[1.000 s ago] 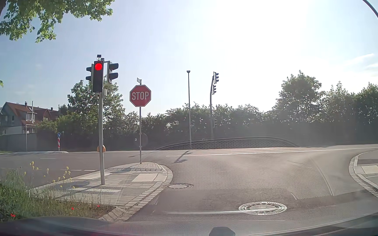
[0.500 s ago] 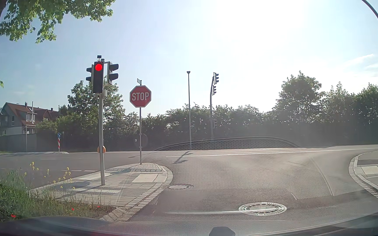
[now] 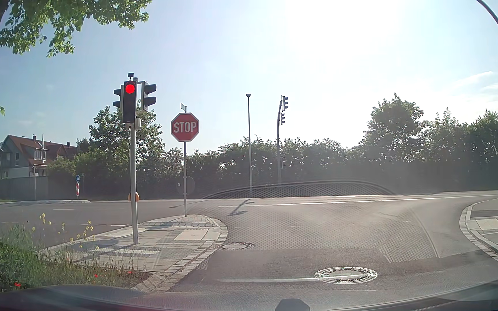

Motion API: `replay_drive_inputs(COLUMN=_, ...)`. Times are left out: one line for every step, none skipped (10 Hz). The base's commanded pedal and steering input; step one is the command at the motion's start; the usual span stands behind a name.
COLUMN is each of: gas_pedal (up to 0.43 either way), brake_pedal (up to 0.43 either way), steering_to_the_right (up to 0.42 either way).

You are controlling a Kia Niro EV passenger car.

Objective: Follow the waypoints while adhering to traffic rules and regulations

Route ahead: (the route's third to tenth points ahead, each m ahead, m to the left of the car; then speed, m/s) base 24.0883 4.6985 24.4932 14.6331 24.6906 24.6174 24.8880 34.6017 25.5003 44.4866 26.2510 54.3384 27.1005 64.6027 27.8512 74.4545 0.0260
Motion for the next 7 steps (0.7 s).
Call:
replay_drive_inputs(gas_pedal=0.000, brake_pedal=0.189, steering_to_the_right=0.124)
replay_drive_inputs(gas_pedal=0.000, brake_pedal=0.189, steering_to_the_right=0.114)
replay_drive_inputs(gas_pedal=0.000, brake_pedal=0.195, steering_to_the_right=0.105)
replay_drive_inputs(gas_pedal=0.000, brake_pedal=0.195, steering_to_the_right=0.093)
replay_drive_inputs(gas_pedal=0.000, brake_pedal=0.201, steering_to_the_right=0.082)
replay_drive_inputs(gas_pedal=0.000, brake_pedal=0.201, steering_to_the_right=0.075)
replay_drive_inputs(gas_pedal=0.000, brake_pedal=0.201, steering_to_the_right=0.071)
